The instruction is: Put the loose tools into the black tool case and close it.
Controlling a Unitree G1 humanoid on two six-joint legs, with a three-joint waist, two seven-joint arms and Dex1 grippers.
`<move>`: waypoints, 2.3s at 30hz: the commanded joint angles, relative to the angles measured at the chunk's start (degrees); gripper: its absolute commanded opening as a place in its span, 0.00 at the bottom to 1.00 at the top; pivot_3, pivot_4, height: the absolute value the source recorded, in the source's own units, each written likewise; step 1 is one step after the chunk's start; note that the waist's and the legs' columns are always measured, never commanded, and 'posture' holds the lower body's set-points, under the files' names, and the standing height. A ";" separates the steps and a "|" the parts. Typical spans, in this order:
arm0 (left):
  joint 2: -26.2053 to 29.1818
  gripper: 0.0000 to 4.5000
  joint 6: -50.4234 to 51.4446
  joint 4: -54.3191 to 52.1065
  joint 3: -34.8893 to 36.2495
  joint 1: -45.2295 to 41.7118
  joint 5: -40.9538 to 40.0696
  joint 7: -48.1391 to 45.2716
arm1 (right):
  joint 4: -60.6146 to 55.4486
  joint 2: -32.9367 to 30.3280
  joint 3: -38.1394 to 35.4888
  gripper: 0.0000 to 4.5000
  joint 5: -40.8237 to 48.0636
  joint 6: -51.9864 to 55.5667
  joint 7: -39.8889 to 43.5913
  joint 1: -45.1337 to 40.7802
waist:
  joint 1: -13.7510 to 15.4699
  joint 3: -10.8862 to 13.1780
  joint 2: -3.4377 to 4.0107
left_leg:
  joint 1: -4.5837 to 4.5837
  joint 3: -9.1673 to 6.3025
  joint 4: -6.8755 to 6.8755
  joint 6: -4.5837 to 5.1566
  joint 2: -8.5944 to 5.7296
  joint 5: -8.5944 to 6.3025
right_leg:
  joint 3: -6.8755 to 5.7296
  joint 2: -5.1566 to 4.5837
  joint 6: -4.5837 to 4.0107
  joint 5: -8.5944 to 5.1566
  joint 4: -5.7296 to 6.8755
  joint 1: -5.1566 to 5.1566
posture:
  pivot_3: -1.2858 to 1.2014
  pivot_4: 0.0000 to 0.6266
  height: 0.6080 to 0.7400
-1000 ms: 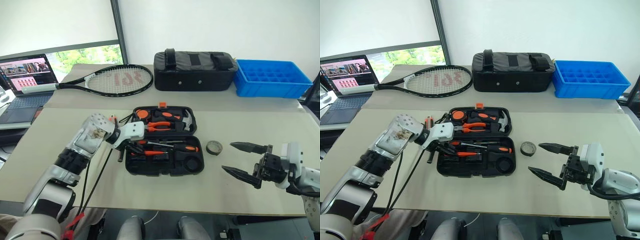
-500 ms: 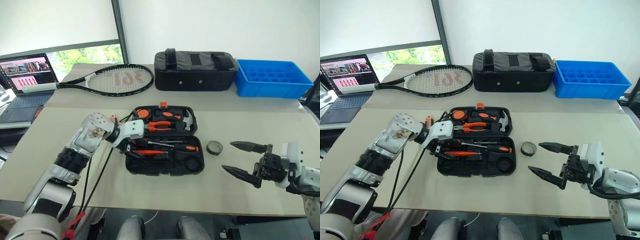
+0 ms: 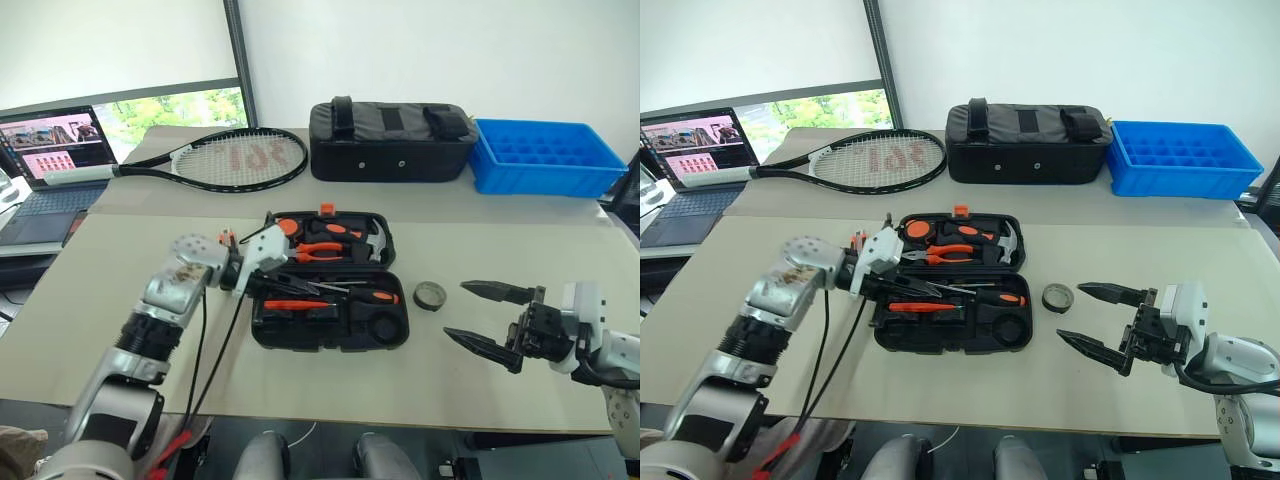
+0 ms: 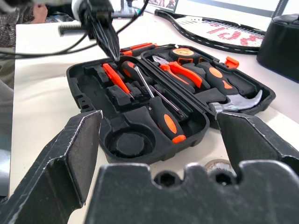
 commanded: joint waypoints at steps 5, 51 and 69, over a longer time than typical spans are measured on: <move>-1.74 0.00 -7.87 5.25 -0.76 3.19 4.05 5.60 | -1.41 -0.37 -1.03 1.00 0.49 -1.33 -0.02 -0.18 | -0.03 0.02 -0.03 | 0.01 -0.02 0.00 0.00 0.00 0.00 | -0.01 0.01 0.01 -0.01 0.01 0.02 | 0.52 0.24 0.76; -2.31 0.00 -2.40 12.97 -5.15 -7.91 8.54 2.80 | -1.26 -0.59 -0.10 1.00 0.06 -1.26 -0.77 -1.43 | -0.16 0.10 -0.09 | -0.05 -0.41 -0.02 -0.01 -0.22 0.00 | -0.02 0.00 0.18 -0.12 -0.19 0.25 | 0.52 0.24 0.76; 1.51 0.00 -1.11 7.67 16.39 -5.47 -0.12 21.02 | 0.82 -0.87 1.49 1.00 -0.09 -1.11 1.24 -4.18 | -0.39 0.06 -0.01 | -0.04 -0.46 0.00 -0.01 -0.20 0.00 | -0.03 0.00 0.19 -0.12 -0.14 0.26 | 0.52 0.24 0.76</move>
